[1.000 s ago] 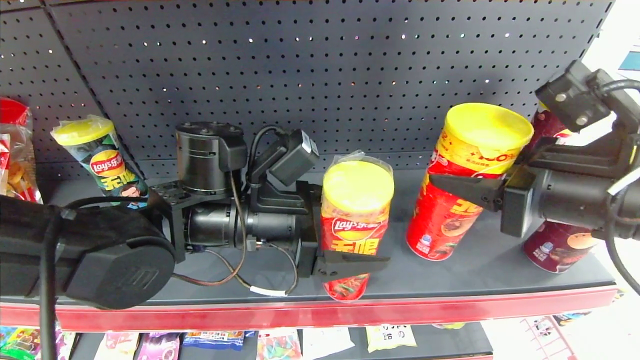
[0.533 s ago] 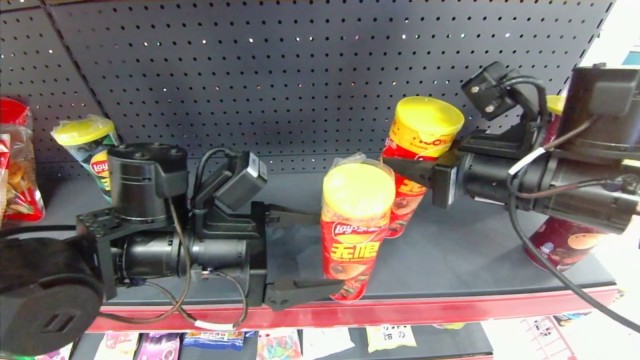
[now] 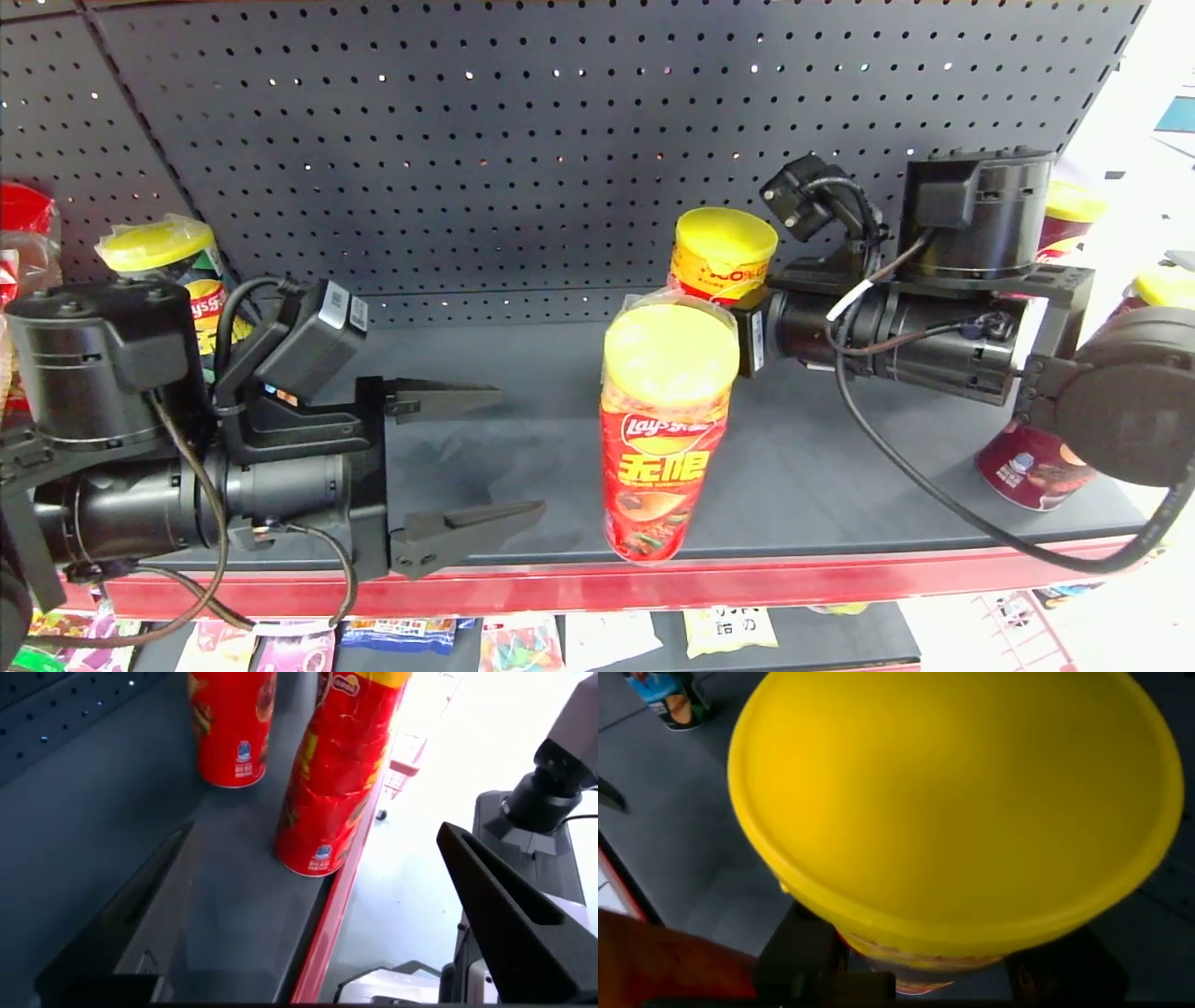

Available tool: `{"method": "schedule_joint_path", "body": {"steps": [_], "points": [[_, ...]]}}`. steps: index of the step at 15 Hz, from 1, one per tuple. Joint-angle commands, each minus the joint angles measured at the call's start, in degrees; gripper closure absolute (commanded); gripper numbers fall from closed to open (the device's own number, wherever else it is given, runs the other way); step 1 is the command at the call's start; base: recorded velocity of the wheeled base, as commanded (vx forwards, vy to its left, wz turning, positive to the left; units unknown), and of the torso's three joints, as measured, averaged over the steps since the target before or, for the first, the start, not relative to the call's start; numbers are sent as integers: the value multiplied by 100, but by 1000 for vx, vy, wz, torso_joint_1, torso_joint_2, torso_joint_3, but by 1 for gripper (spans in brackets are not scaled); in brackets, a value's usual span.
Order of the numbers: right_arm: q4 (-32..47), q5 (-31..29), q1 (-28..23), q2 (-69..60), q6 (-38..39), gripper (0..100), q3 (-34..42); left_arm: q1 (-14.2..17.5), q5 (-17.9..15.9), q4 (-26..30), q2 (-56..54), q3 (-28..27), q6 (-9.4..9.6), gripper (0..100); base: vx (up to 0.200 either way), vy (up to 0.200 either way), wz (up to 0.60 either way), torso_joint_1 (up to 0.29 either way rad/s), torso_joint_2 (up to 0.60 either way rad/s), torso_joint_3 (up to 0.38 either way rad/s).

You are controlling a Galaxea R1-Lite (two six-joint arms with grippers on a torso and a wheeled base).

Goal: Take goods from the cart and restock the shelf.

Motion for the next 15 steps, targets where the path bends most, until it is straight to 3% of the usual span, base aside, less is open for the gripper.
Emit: {"method": "schedule_joint_path", "body": {"steps": [1,10,11,15], "points": [[-1,2,-107,223,-4,100,-201,26,6,-2,-112,44,1,0,0,0,0,0,0,0],[25,2,-72,232,-4,100,-280,17,14,-2,-112,27,1,0,0,0,0,0,0,0],[16,2,-63,206,-4,0,-219,17,6,-2,-112,27,1,0,0,0,0,0,0,0],[16,-7,-63,-5,101,0,-43,9,50,-2,-77,18,10,0,0,0,0,0,0,0]]}}
